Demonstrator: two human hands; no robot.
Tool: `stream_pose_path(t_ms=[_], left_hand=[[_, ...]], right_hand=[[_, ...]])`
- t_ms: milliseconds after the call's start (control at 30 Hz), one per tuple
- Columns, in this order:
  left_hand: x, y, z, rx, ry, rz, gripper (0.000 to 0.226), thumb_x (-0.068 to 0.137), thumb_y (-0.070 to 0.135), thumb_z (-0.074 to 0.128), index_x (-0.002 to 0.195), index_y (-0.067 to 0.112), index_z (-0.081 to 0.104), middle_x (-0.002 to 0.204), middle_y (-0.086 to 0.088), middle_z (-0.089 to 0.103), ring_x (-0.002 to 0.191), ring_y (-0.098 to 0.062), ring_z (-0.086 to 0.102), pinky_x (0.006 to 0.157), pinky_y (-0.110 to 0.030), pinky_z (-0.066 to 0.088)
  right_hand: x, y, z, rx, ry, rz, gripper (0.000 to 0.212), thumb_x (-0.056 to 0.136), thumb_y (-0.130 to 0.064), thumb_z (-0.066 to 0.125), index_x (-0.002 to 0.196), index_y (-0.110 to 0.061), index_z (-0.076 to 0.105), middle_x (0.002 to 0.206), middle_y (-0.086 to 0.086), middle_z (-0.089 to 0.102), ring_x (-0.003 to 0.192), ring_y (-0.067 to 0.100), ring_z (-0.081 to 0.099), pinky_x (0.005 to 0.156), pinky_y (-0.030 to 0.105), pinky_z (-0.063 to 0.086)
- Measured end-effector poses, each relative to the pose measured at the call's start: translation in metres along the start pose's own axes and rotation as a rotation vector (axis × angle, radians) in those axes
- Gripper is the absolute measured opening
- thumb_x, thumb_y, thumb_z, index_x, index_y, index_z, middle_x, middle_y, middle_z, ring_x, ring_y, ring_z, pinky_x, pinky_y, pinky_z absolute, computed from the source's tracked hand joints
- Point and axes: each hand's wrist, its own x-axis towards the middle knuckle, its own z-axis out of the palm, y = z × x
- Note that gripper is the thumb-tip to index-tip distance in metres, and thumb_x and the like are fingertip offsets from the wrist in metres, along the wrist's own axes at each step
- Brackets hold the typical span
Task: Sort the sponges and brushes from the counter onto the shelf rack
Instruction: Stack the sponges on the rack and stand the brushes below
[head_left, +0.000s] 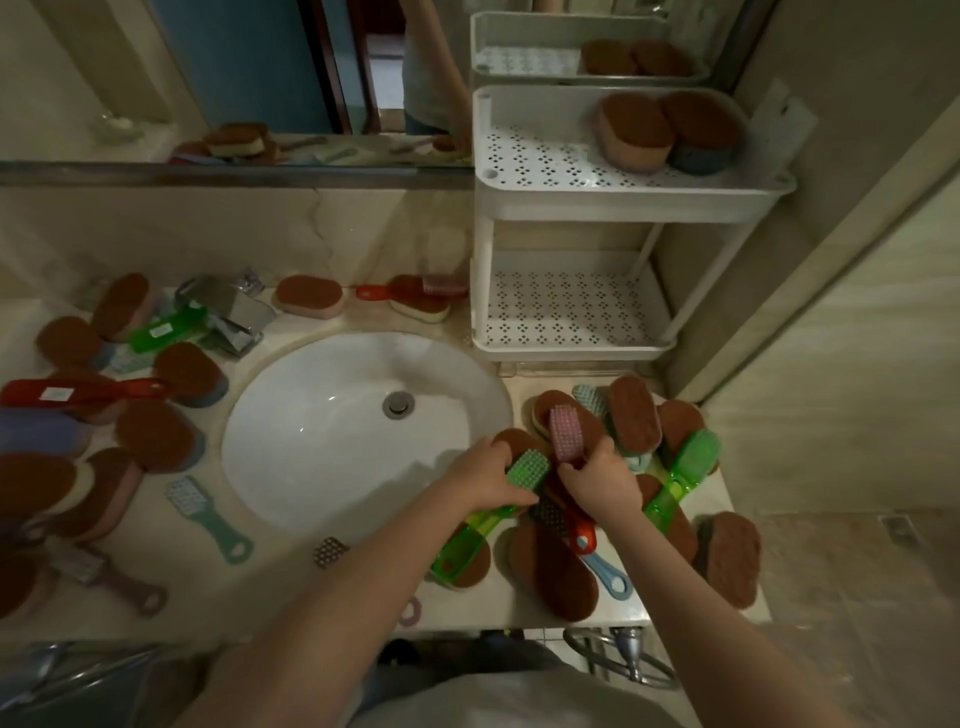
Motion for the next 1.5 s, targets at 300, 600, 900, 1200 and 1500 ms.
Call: stream_pose_path(t_ms=[300,600,900,1200,1500], left_hand=[[-0.004,0.011,0.008,0.011,0.029,-0.082,0.056,0.072,0.039,0.071,0.115,0.009,0.05,0.113,-0.009,0.057,0.1,-0.025,0.056,0.071,-0.03,0.041],[0.005,0.008,-0.027,-0.525,0.255,-0.086,0.025,0.072,0.035,0.072,0.086,0.017,0.062,0.085,-0.002,0.065,0.077,-0.016,0.061,0.061,-0.025,0.044],[0.027,0.044,-0.082,-0.703,0.285,-0.088,0.015,0.08,0.034,0.064,0.074,0.022,0.058,0.074,0.003,0.058,0.077,-0.019,0.06,0.071,-0.03,0.047],[0.061,0.072,-0.119,-0.733,0.324,-0.121,0.017,0.081,0.032,0.066,0.068,0.026,0.057,0.068,0.006,0.055,0.07,-0.015,0.055,0.055,-0.024,0.039],[0.079,0.07,-0.122,-0.801,0.339,-0.165,0.029,0.081,0.03,0.07,0.105,0.018,0.059,0.09,0.002,0.058,0.08,-0.013,0.055,0.061,-0.022,0.043]], right_hand=[[0.007,0.001,-0.002,-0.063,-0.113,0.007,0.038,0.077,-0.039,0.069,0.099,-0.009,0.06,0.095,0.01,0.066,0.083,0.026,0.065,0.062,0.031,0.047],[0.017,0.0,-0.015,0.202,-0.057,-0.074,0.024,0.075,-0.032,0.077,0.075,-0.015,0.06,0.074,0.003,0.062,0.07,0.021,0.059,0.063,0.03,0.043],[0.074,-0.025,-0.058,0.872,-0.105,0.05,0.006,0.081,-0.002,0.068,0.082,-0.008,0.067,0.078,0.011,0.065,0.075,0.026,0.062,0.081,0.043,0.053],[0.158,-0.059,-0.114,0.72,-0.034,0.006,0.035,0.087,-0.002,0.063,0.121,0.005,0.057,0.114,0.021,0.063,0.103,0.034,0.063,0.088,0.039,0.051],[0.206,-0.058,-0.108,0.708,-0.205,0.114,0.035,0.098,-0.011,0.047,0.129,0.004,0.047,0.134,0.023,0.051,0.124,0.034,0.049,0.104,0.04,0.041]])
